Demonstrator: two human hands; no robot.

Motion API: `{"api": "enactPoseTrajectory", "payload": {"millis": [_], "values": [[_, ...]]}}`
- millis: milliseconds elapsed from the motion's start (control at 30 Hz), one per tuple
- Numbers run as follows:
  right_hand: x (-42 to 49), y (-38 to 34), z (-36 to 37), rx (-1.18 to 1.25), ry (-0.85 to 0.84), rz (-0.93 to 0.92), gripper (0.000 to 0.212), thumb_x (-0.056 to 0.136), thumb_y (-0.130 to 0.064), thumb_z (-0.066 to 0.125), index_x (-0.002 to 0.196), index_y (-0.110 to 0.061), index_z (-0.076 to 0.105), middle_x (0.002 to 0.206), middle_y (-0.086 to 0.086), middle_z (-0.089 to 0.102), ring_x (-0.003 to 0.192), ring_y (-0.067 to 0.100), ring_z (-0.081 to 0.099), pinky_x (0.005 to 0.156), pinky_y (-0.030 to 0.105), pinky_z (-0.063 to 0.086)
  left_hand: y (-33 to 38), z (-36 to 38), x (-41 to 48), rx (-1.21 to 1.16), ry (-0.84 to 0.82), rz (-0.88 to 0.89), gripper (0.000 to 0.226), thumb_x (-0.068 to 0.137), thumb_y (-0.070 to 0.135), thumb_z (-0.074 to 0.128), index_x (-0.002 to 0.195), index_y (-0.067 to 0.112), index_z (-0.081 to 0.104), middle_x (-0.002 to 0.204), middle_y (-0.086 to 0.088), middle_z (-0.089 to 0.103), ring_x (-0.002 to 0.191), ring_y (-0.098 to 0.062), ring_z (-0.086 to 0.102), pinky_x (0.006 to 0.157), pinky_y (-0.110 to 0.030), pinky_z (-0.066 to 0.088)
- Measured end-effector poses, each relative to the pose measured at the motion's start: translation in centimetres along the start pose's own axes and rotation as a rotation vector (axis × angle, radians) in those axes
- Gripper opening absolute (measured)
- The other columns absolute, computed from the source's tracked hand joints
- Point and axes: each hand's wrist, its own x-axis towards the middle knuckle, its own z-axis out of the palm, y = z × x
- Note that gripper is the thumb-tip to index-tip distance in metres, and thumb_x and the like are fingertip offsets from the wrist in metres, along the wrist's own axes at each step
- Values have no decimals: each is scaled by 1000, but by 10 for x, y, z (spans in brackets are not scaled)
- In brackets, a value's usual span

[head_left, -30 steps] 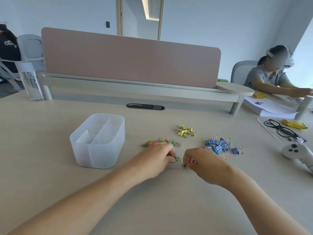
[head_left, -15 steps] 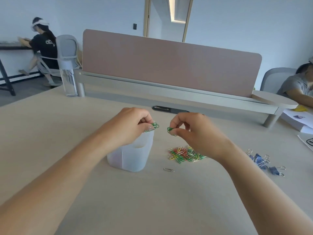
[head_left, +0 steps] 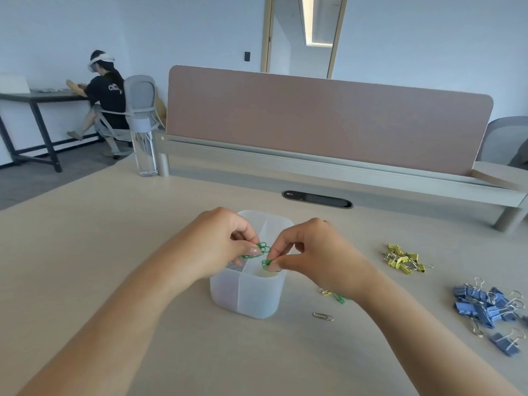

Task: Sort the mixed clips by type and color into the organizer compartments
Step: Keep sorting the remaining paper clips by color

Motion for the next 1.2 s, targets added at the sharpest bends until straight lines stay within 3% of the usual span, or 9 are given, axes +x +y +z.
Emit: {"api": "enactPoseTrajectory", "payload": {"millis": [100, 167, 233, 367, 600, 733, 933, 1067, 1200], "values": [[4, 2, 0, 20, 27, 22, 5, 77, -25, 80, 77, -30, 79, 54, -19, 60, 53, 7, 43, 48, 14, 34, 3, 1, -1, 11, 20, -8, 10, 82, 17, 76, 75, 24, 73, 60, 10, 65, 52, 2, 60, 49, -6, 38], [5, 5, -5, 24, 6, 33, 8, 80, -27, 78, 82, -35, 79, 66, -16, 69, 62, 9, 54, 60, 20, 46, 4, 2, -2, 47, 47, -14, 11, 80, 17, 78, 74, 25, 74, 56, 11, 63, 48, 4, 57, 45, -5, 34], [2, 7, -12, 39, -19, 37, 10, 83, -28, 75, 86, -36, 79, 61, -20, 66, 62, 3, 55, 57, 13, 42, 5, 3, -3, 88, 51, -21, 10, 78, 18, 80, 73, 26, 75, 56, 10, 63, 48, 4, 56, 44, -5, 35], [-2, 9, -19, 86, -51, 42, 11, 84, -24, 74, 87, -33, 79, 63, -18, 68, 61, -2, 58, 53, 3, 35, 11, 7, -5, 136, 38, -26, 14, 74, 18, 83, 71, 30, 77, 63, 9, 67, 62, -4, 65, 60, -17, 51], [-3, 10, -20, 67, -72, 24, 14, 87, -20, 71, 88, -30, 80, 59, -18, 64, 58, -2, 57, 51, 4, 35, 19, 11, -6, 46, -39, -33, 15, 73, 16, 84, 77, 30, 80, 67, 12, 72, 65, 2, 66, 72, -19, 56], [-3, 10, -21, 51, -97, 9, 22, 90, -15, 64, 90, -32, 78, 76, -16, 72, 69, 1, 64, 59, 6, 40, 16, 13, -4, 31, -37, -48, 18, 76, 11, 80, 78, 29, 80, 67, 7, 73, 65, -4, 70, 74, -21, 58], [-5, 15, -22, 38, -130, -9, 28, 95, -13, 55, 97, -34, 74, 83, -24, 71, 72, 6, 67, 61, 5, 40, 15, 15, -3, 123, -30, 2, 20, 87, 18, 70, 85, 35, 78, 69, 14, 70, 54, 13, 57, 54, -6, 43], [-10, 18, -37, 79, -128, 10, 28, 96, -10, 51, 105, -31, 69, 93, -19, 74, 78, 6, 69, 72, 17, 50, 18, 18, -3, 135, 39, 96, 28, 94, 7, 49, 93, 33, 58, 77, 23, 70, 75, 11, 61, 57, -13, 40], [-26, 33, -68, 196, -1, 36, 28, 92, -3, 59, 105, -26, 70, 93, -11, 75, 80, 13, 69, 71, 21, 52, 36, 32, -2, 42, 177, 261, 31, 96, 11, 51, 115, 34, 45, 92, 21, 67, 88, 3, 59, 73, -22, 47]]}}
